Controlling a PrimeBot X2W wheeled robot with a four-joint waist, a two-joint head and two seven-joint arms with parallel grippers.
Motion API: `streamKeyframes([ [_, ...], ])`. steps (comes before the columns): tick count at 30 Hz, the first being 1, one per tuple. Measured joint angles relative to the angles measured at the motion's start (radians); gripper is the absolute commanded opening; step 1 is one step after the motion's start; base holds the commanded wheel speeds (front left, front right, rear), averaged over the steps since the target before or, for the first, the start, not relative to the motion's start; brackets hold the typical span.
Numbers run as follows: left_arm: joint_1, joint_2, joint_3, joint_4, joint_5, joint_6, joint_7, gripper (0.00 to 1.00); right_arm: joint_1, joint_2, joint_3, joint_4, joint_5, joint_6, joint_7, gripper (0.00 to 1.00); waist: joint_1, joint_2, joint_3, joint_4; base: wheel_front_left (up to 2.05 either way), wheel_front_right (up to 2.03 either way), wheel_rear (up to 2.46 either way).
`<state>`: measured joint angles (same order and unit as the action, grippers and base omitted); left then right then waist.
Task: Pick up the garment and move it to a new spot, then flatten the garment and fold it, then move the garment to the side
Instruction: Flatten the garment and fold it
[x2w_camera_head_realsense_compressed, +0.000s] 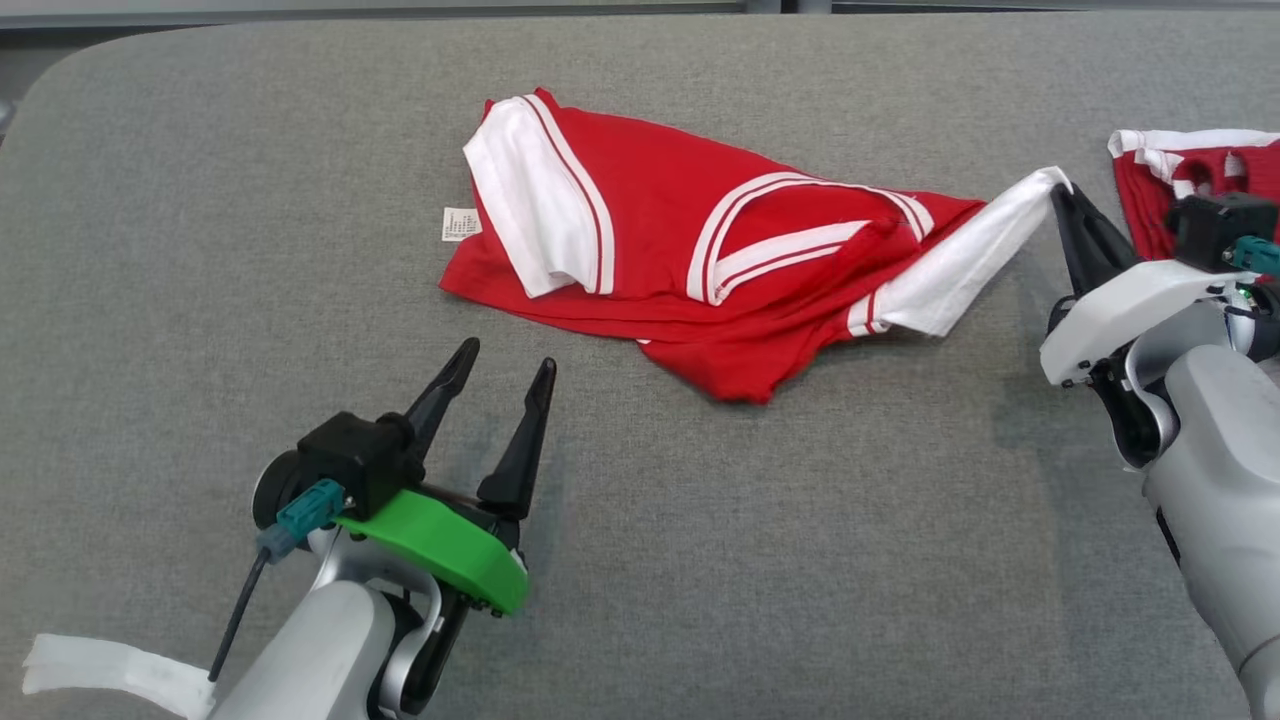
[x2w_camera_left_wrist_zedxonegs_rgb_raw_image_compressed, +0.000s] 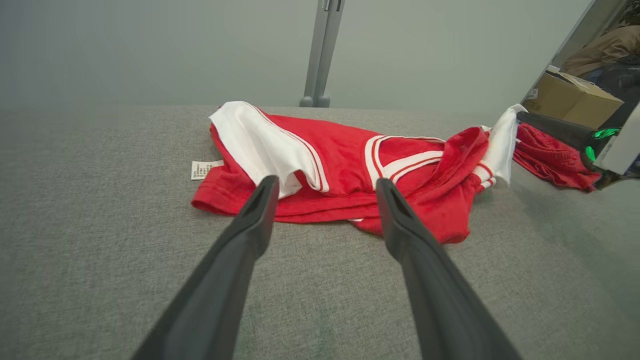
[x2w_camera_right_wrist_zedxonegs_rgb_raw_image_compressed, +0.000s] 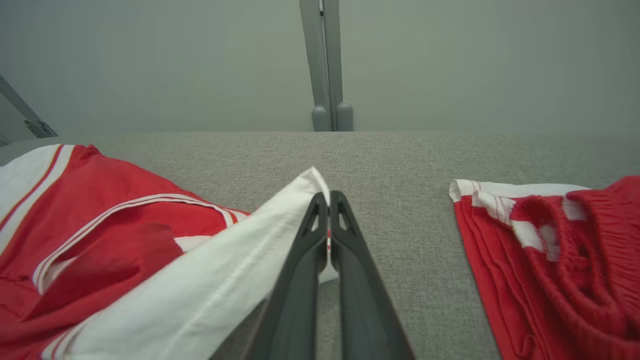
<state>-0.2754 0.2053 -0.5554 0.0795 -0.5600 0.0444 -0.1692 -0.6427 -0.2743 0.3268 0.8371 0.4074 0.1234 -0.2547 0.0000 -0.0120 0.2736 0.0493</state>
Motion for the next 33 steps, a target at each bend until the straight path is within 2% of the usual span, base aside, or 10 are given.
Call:
streamKeyframes([
  [8, -0.003, -0.047, -0.079, 0.007, -0.004, -0.035, 0.013, 1.0, 0.127, 0.0, -0.063, -0.162, 0.016, 0.0, 0.0, 0.0, 0.0, 0.0, -0.031, -0.061, 0.0, 0.0, 0.0],
  [15, -0.085, -0.1, -0.148, 0.058, 0.016, -0.062, 0.065, 1.0, 0.292, 0.063, -0.028, -0.198, 0.016, 0.0, 0.0, 0.0, -0.0001, 0.0, -0.055, -0.133, 0.0, 0.0, 0.0],
  [19, -0.146, -0.131, -0.166, 0.111, 0.017, -0.063, 0.11, 1.0, 0.35, 0.093, 0.01, -0.214, 0.013, 0.001, 0.0, 0.0, 0.0, 0.0, -0.063, -0.179, 0.0, 0.0, 0.0],
  [26, -0.251, -0.134, -0.172, 0.251, 0.037, -0.059, 0.179, 1.0, 0.363, 0.131, 0.073, -0.267, 0.0, 0.001, 0.0, 0.0, 0.0, 0.0, -0.062, -0.258, 0.0, 0.0, 0.0],
  [28, -0.282, -0.133, -0.153, 0.312, 0.041, -0.038, 0.198, 1.0, 0.358, 0.148, 0.1, -0.291, -0.011, 0.001, 0.0, 0.0, 0.0, 0.0, -0.056, -0.294, 0.0, 0.0, 0.0],
  [33, -0.327, -0.134, -0.152, 0.386, 0.059, -0.025, 0.205, 1.0, 0.332, 0.152, 0.126, -0.322, -0.02, 0.001, 0.0, 0.0, 0.0, 0.0, -0.037, -0.35, 0.0, 0.0, 0.0],
])
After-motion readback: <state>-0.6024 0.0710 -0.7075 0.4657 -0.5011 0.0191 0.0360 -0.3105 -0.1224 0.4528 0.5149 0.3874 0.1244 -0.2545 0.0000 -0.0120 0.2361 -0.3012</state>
